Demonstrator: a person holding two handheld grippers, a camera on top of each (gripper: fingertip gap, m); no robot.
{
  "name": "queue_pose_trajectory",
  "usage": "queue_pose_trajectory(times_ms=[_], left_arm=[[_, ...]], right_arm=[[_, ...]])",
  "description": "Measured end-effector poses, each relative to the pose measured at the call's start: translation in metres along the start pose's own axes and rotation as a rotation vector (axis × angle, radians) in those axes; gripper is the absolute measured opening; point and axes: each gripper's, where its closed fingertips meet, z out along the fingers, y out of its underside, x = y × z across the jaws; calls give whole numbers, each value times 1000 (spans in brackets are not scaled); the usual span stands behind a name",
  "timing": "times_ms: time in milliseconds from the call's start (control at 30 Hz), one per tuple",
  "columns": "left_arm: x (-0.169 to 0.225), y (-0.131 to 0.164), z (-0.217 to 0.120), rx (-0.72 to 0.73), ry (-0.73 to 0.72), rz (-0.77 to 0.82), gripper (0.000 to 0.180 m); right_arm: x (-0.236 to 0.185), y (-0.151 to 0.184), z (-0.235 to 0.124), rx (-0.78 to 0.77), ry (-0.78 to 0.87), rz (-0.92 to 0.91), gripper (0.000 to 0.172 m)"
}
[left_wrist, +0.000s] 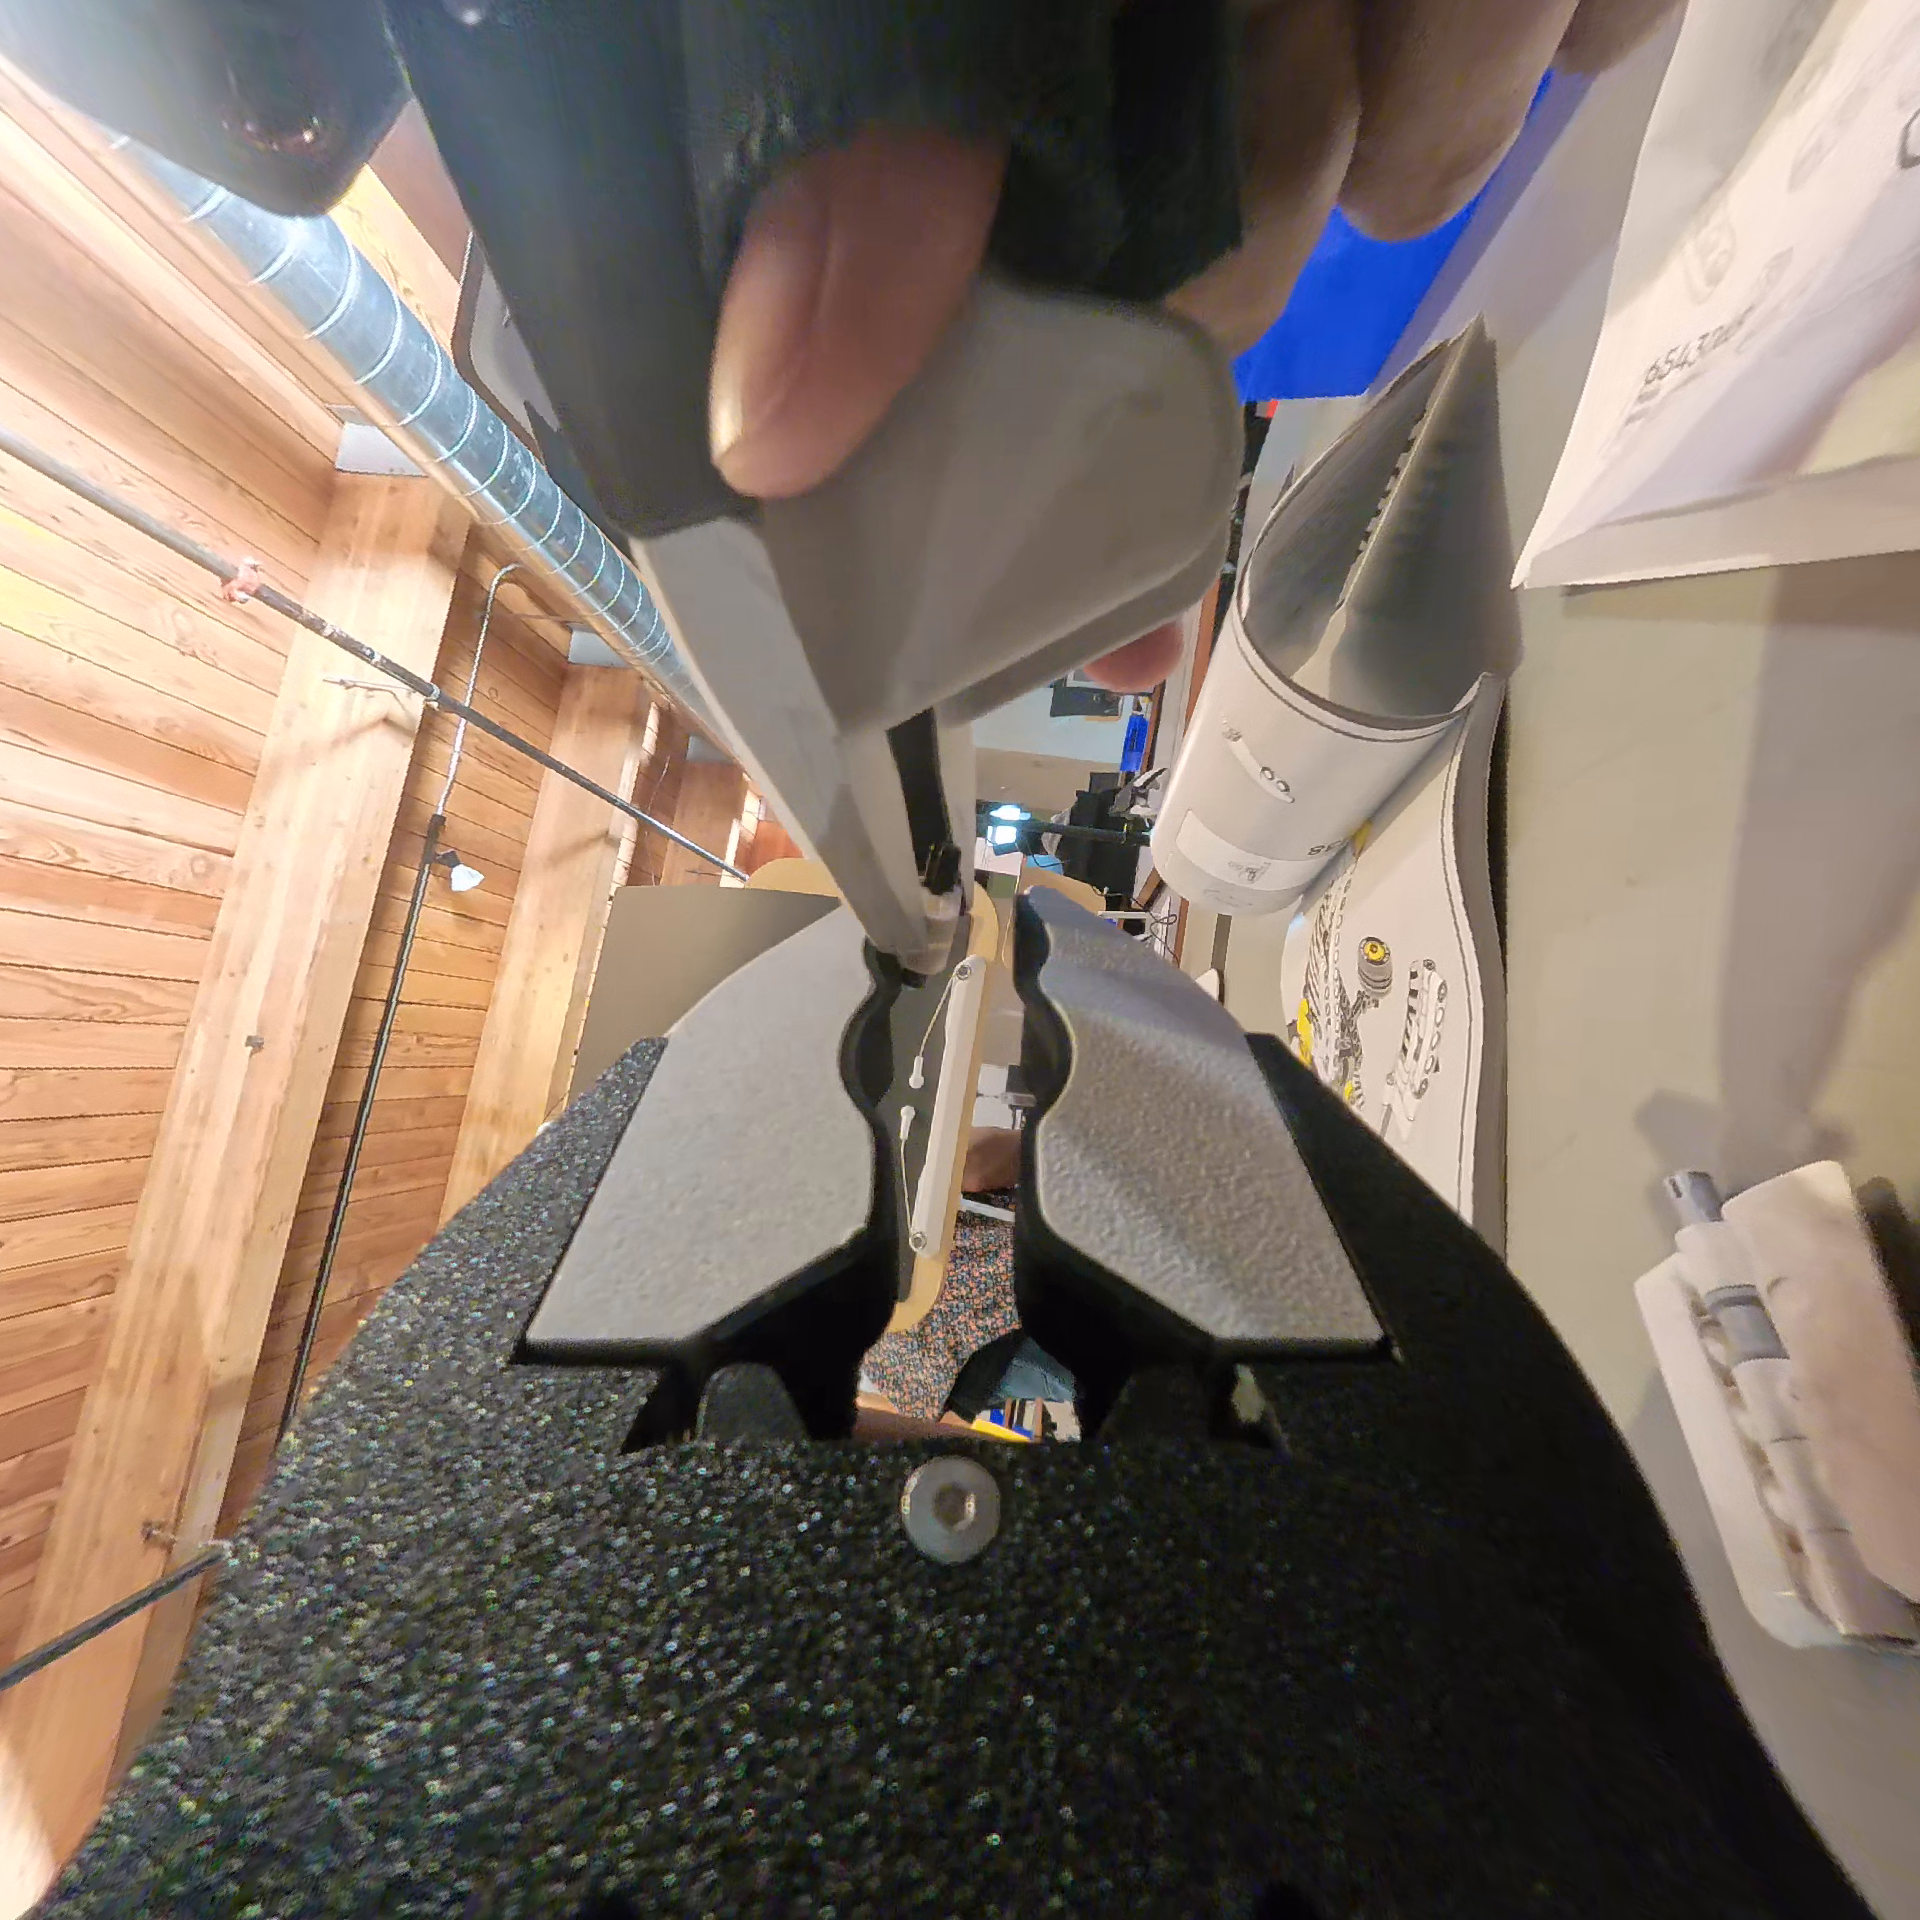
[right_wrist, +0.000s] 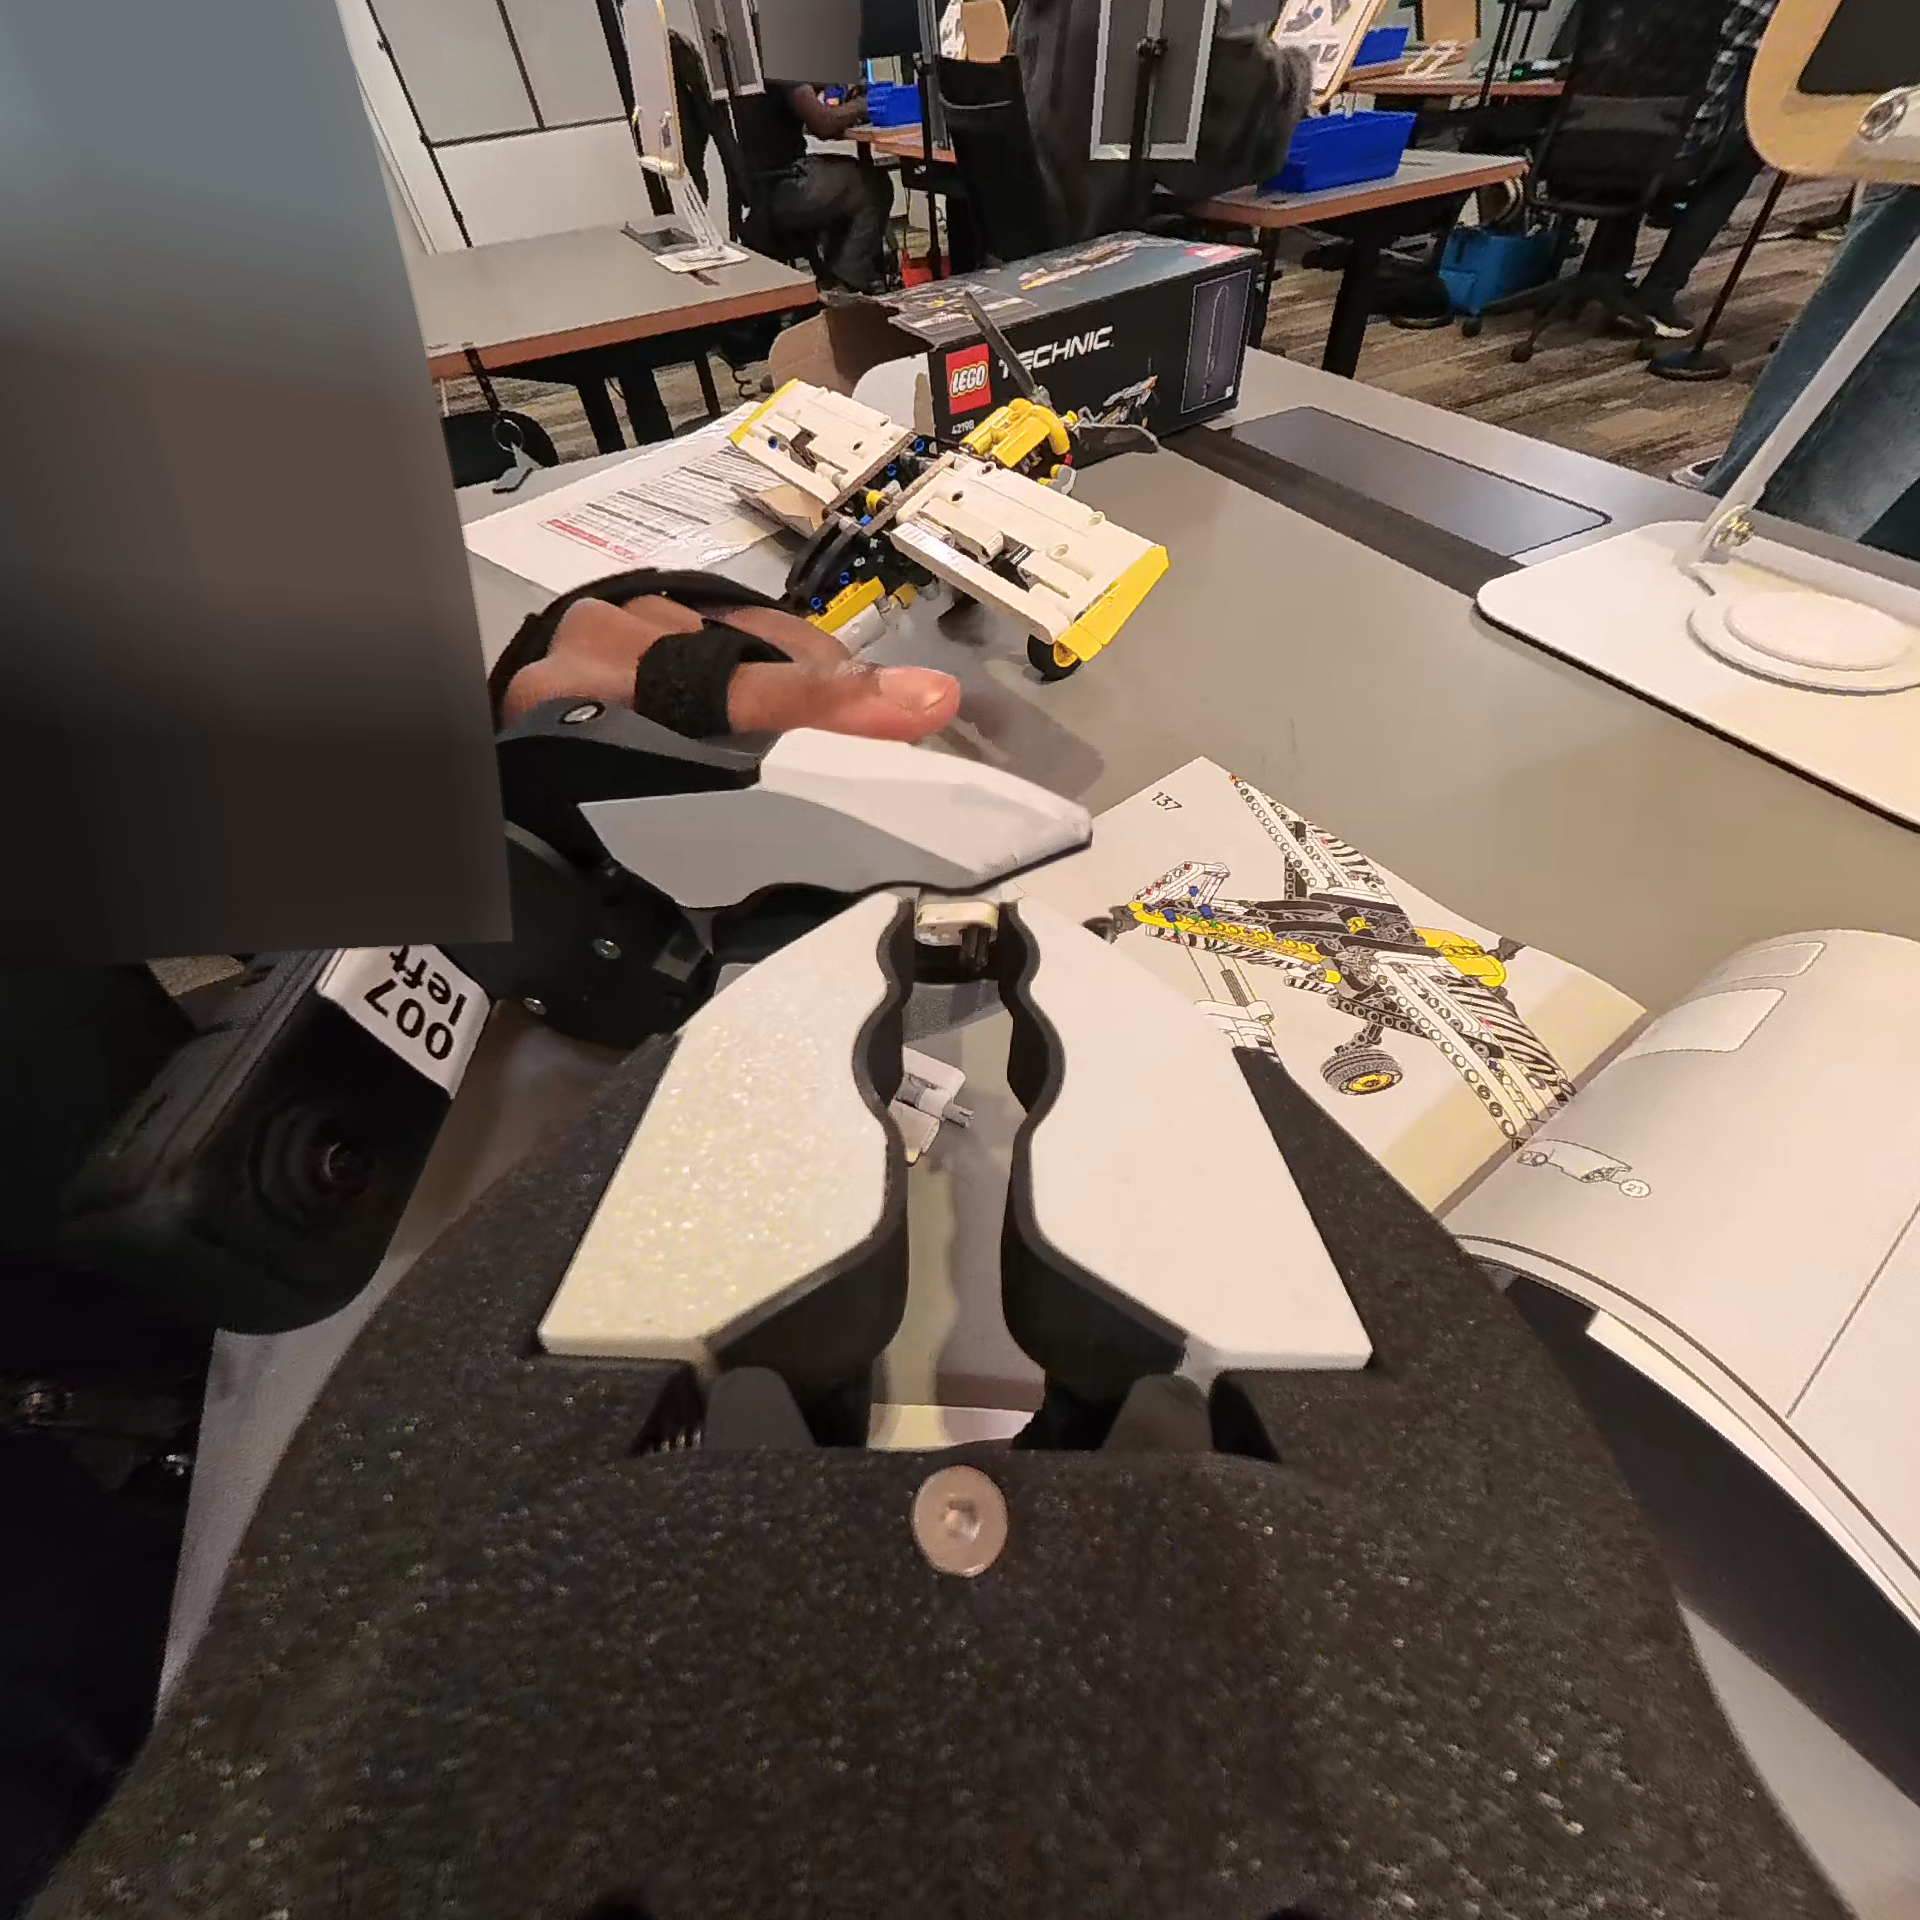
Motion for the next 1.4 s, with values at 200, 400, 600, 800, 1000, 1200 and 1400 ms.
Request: queue_pose_trajectory(times_ms=[200, 400, 600, 800, 1000, 1200, 1400], left_arm=[[1, 2, 1, -6, 6, -7, 15], [2, 7, 0, -21, 36, -22, 8], [6, 11, 0, -36, 72, -32, 7], [8, 11, 0, -38, 91, -45, 7], [7, 9, -4, -6, 106, -71, 7], [6, 4, -7, 50, 127, -119, 7], [10, 4, -9, 74, 160, -120, 7]], right_arm=[[1, 1, 0, -8, 4, -1, 15], [2, 3, 2, -13, 25, -22, 15], [7, 3, 1, -21, 105, -143, 18], [6, 10, 5, -65, 151, -228, 22], [1, 10, 3, -70, 134, -301, 15], [-4, 10, -1, -28, 35, -220, 15], [-5, 14, -1, -15, -1, -198, 15]])
